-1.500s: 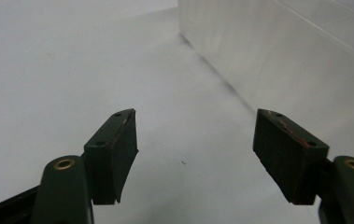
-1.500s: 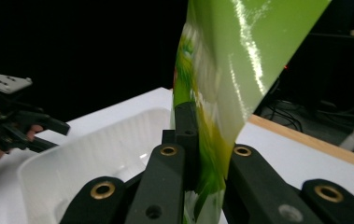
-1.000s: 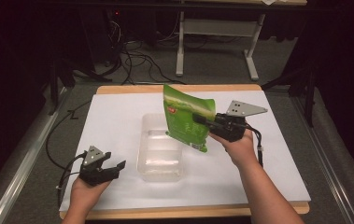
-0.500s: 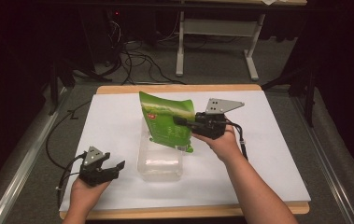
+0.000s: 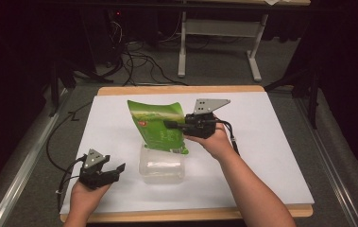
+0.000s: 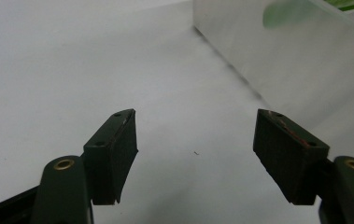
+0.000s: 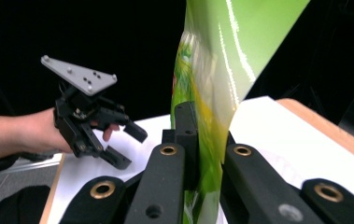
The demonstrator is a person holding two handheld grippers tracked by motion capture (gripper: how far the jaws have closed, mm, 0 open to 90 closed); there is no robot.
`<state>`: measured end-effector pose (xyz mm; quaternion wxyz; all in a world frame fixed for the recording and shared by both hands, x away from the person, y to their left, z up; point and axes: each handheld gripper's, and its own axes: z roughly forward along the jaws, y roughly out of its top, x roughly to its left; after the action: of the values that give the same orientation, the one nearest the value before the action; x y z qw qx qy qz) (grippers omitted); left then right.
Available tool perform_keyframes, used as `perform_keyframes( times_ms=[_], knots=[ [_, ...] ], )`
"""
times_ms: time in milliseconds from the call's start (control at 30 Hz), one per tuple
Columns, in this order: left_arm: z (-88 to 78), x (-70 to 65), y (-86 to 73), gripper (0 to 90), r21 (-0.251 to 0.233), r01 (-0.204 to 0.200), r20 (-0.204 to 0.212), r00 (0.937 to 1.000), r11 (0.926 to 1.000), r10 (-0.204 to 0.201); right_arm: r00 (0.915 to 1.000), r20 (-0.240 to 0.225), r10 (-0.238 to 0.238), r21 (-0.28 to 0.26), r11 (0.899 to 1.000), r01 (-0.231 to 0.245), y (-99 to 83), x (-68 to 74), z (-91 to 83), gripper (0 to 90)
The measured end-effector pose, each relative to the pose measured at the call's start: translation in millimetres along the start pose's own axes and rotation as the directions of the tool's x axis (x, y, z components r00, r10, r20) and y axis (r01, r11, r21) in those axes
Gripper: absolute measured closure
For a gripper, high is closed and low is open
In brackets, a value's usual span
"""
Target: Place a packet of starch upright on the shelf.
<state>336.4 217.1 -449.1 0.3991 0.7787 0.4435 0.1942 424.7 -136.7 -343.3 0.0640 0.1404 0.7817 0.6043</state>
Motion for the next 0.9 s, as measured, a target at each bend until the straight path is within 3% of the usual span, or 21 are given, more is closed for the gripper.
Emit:
perform_keyframes(
  times_ms=[167, 567, 667, 900],
  knots=[
    [-0.2, 0.5, -0.4, 30.8, -0.001, 0.001, 0.0, 1.0, 1.0, -0.001, 0.9998, -0.006, 0.02, 0.021, 1.0, -0.02, -6.1, -4.6, 6.7, 89.0],
    [-1.1, 0.6, 0.1, 30.8, -0.008, 0.001, 0.009, 1.0, 1.0, -0.001, 0.998, -0.009, 0.062, -0.052, 0.997, -0.063, -18.0, -4.4, 13.3, 89.1],
    [-1.2, 0.3, 0.2, 30.8, -0.006, 0.001, 0.01, 1.0, 1.0, -0.001, 0.9976, 0.003, 0.069, -0.044, 0.997, -0.069, -25.7, -4.2, 15.2, 89.2],
    [-0.6, 0.0, 0.2, 30.8, -0.006, -0.001, 0.006, 1.0, 1.0, 0.001, 0.9952, 0.004, 0.098, -0.081, 0.992, -0.097, -34.2, -3.1, 16.9, 89.2]
  ],
)
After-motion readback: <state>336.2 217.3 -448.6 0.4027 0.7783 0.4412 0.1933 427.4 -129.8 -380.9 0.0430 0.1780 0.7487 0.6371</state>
